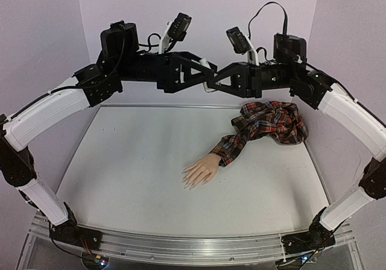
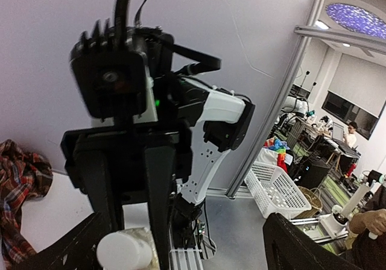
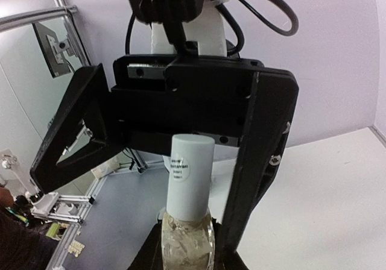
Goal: Paint the nails
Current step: Screw the nail polish bottle cap onto the nail polish bottle.
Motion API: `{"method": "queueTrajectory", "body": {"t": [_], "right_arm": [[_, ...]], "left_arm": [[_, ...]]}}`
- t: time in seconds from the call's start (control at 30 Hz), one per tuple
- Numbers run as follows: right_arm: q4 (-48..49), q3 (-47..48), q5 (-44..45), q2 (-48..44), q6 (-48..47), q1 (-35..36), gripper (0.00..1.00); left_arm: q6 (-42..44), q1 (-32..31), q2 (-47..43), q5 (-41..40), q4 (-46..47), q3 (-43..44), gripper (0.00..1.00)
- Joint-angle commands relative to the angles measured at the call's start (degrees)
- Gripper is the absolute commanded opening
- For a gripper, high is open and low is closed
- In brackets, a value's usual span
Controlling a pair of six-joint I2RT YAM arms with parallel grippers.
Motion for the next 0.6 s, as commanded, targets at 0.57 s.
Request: {"method": "queueTrajectory", "body": {"t": [0.57], "right_arm": [[-3.9,-4.2,35.8,-10.6,-18.5,7.0,0.0]], "left_arm": [[-6.2,-0.2,-10.6,-22.4,7.3,-12.0,0.88]]}}
